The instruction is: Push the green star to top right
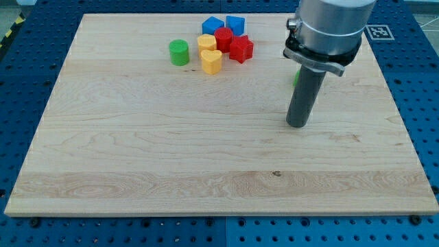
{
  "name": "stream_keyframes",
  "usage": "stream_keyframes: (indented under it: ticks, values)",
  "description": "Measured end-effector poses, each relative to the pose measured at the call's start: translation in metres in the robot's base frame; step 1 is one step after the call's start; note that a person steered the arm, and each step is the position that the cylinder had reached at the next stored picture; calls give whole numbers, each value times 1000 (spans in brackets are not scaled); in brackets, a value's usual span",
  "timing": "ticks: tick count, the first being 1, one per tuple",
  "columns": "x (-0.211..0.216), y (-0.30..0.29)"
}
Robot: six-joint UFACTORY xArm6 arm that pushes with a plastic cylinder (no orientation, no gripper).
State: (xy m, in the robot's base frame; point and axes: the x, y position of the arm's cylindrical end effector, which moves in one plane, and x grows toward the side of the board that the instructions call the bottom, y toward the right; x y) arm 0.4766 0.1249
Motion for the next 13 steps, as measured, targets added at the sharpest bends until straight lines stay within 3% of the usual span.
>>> stream_keyframes:
  ticks: [2, 3, 4, 6, 7, 9, 10, 12, 13]
  values:
    - [-50, 22]
    - [-53, 22]
    - [-91, 37]
    - [-116, 69]
    - [-116, 69]
    - [-73, -25]
    - [-91, -31]
    - [-164, 17]
    - [-162, 18]
